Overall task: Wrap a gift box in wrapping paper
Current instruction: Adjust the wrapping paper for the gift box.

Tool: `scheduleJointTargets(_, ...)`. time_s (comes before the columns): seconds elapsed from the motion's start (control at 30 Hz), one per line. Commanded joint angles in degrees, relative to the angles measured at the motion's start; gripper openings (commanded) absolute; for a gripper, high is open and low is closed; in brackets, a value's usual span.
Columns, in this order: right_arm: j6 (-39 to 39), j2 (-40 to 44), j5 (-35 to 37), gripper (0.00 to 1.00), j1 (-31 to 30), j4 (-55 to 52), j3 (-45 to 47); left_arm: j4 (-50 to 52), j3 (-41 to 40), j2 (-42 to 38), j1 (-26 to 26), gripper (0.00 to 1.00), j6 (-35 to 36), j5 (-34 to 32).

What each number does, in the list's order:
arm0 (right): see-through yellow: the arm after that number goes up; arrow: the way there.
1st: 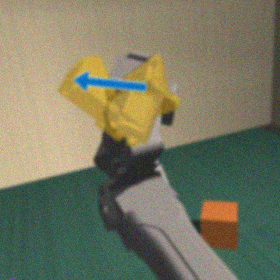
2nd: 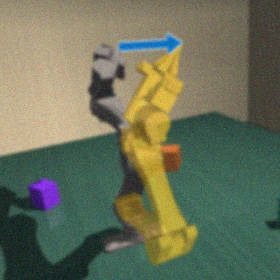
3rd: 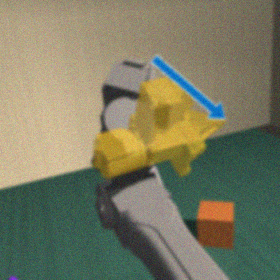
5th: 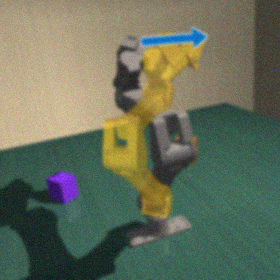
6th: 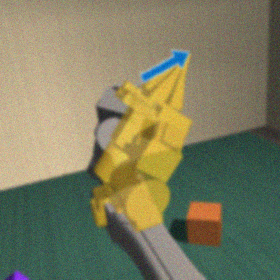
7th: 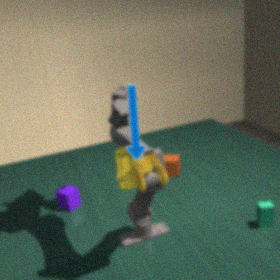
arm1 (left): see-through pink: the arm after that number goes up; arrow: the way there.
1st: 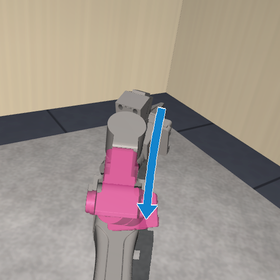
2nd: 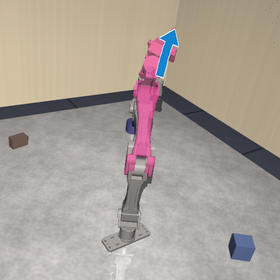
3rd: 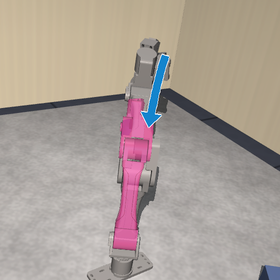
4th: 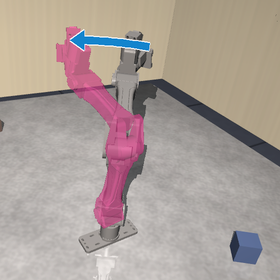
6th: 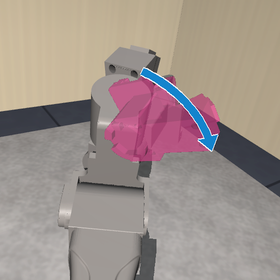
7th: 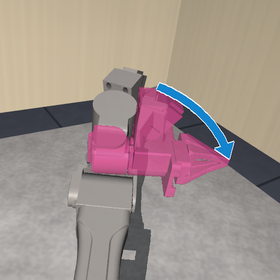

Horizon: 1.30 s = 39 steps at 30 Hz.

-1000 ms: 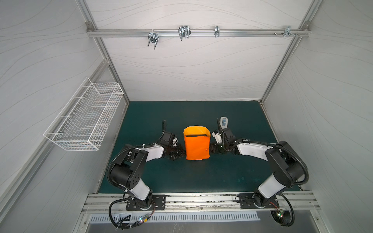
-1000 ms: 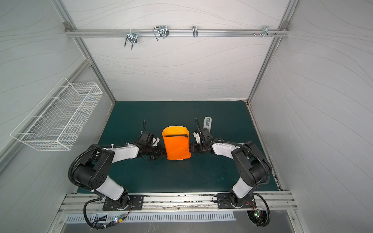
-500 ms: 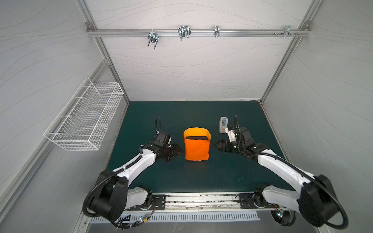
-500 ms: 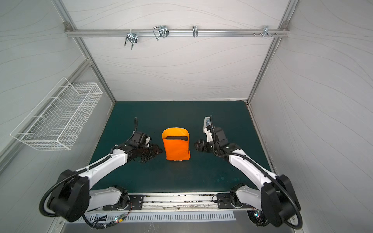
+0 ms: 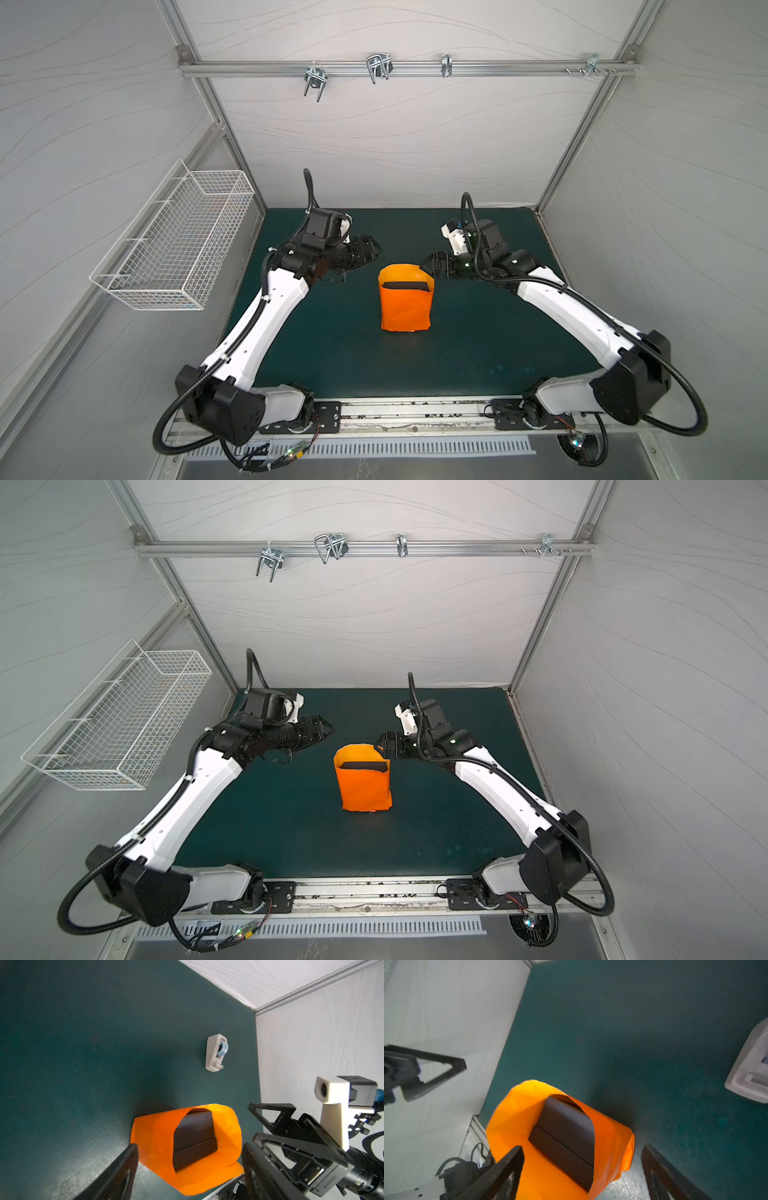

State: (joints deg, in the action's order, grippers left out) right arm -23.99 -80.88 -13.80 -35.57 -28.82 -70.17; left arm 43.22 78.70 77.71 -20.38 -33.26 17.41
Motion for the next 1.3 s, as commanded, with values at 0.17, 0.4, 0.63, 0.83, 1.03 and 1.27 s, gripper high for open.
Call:
scheduleJointTargets(0.17,2.81,-3.14,3.95,0.85,-4.12,-3.65,2.42,6.30,-2.36,6.70,-7.30,0.76,6.04,-4.14)
scheduleJointTargets(0.4,2.17,-2.88,5.96,0.76,-7.25,-2.66,7.10,6.13,-7.67,7.72,-12.61,0.73,5.29,-7.31)
scheduleJointTargets(0.63,0.02,-1.66,5.01,0.50,-8.36,0.92,11.76,1.78,-15.03,5.16,-14.60,0.48,2.60,-6.25)
scheduleJointTargets(0.83,-0.40,-0.98,5.18,0.24,-9.53,0.52,8.87,-0.50,-13.48,2.81,-14.69,0.23,1.44,-5.24)
scheduleJointTargets(1.03,0.95,-0.32,6.89,0.13,-10.25,-3.07,3.19,5.25,-5.07,4.01,-15.10,0.08,3.99,-7.39)
scheduleJointTargets(1.27,2.71,-1.81,9.00,0.03,-11.14,-7.24,-0.39,8.71,-1.70,7.05,-15.81,0.02,5.50,-8.03)
